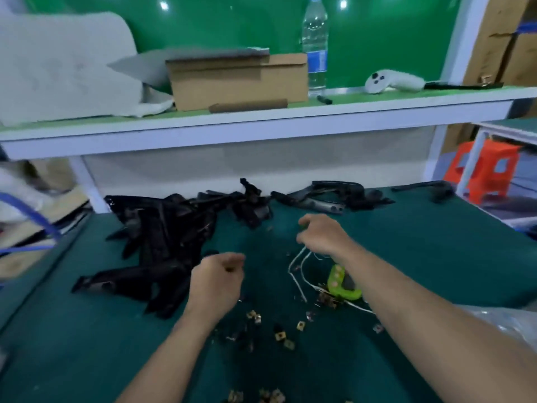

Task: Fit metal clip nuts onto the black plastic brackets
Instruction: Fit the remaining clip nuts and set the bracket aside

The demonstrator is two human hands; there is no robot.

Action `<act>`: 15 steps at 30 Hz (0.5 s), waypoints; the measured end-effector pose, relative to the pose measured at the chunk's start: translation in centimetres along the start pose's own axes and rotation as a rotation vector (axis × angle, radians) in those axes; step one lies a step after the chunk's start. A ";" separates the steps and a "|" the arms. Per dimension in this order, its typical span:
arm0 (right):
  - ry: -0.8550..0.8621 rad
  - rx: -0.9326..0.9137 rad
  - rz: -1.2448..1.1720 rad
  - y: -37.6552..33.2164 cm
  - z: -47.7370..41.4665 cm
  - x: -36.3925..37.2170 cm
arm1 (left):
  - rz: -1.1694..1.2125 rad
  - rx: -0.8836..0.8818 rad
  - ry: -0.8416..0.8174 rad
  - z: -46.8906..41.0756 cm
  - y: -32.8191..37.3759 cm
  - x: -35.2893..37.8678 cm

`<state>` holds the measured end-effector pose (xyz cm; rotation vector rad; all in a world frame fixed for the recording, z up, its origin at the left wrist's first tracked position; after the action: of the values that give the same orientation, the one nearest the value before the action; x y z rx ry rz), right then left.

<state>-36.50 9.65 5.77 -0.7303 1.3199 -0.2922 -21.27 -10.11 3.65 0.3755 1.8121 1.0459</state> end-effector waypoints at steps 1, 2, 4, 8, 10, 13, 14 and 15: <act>-0.035 -0.010 0.006 -0.9 -1.3 1.2 | -0.015 -0.029 -0.032 0.0 -0.7 0.3; -0.067 -0.019 0.009 -1.7 -2.6 2.4 | -0.056 -0.031 -0.023 -0.2 -1.1 0.3; -0.101 -0.052 0.056 -3.1 -5.6 4.2 | -0.218 0.033 0.115 -1.3 -0.9 -1.2; 0.097 -0.079 0.247 -4.0 -11.6 3.5 | -0.414 -0.016 0.502 -5.1 -2.9 -9.4; 0.268 -0.025 0.293 -2.7 -14.3 1.0 | -0.373 -0.167 0.649 -7.4 -6.3 -13.4; 0.333 0.185 0.232 2.0 -18.3 -2.6 | -0.164 -0.435 0.592 -11.2 -11.7 -14.4; 0.311 0.247 0.217 3.7 -19.4 -3.4 | -0.119 -0.514 0.504 -12.6 -12.9 -13.3; 0.275 0.286 0.202 5.0 -20.2 -3.8 | -0.115 -0.563 0.405 -13.8 -13.6 -12.1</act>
<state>-57.64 9.24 4.14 -0.3195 1.5593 -0.4182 -24.73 -32.66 2.26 -0.2978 1.7551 1.5667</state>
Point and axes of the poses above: each hand's wrist, its own z-axis away from the middle knuckle, its own x-axis out of the palm, y = z × x, the point moved 8 cm from there along -z, towards the middle knuckle, and after that the axes turned 2 degrees about y, right-handed, at the moved point
